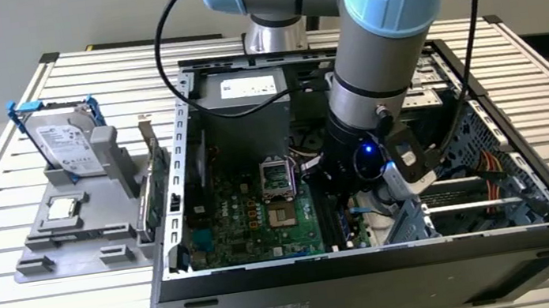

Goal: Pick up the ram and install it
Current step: 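Insert the ram into the slot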

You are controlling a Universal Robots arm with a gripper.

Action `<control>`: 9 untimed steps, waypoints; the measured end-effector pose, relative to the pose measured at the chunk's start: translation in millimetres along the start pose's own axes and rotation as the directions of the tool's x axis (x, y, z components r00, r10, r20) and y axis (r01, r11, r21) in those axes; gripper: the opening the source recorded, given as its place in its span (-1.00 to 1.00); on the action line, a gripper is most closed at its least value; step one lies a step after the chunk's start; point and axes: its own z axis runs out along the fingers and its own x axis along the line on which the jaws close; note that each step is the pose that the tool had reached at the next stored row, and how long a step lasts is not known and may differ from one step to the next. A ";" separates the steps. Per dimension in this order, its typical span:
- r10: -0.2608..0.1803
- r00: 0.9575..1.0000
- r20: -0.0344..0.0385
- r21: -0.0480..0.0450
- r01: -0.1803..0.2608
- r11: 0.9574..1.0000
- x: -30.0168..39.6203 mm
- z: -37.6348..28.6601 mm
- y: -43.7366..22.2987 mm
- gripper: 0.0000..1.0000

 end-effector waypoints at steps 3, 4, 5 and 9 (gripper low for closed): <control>0.004 1.000 0.000 0.000 -0.004 1.000 -0.1 1.2 0.3 -1.00; 0.004 1.000 0.000 0.000 -0.004 1.000 -0.1 2.1 0.6 -1.00; 0.004 1.000 0.000 0.000 -0.004 1.000 -0.1 2.4 0.7 -1.00; 0.004 1.000 0.000 0.000 -0.004 1.000 -0.1 3.1 0.8 -1.00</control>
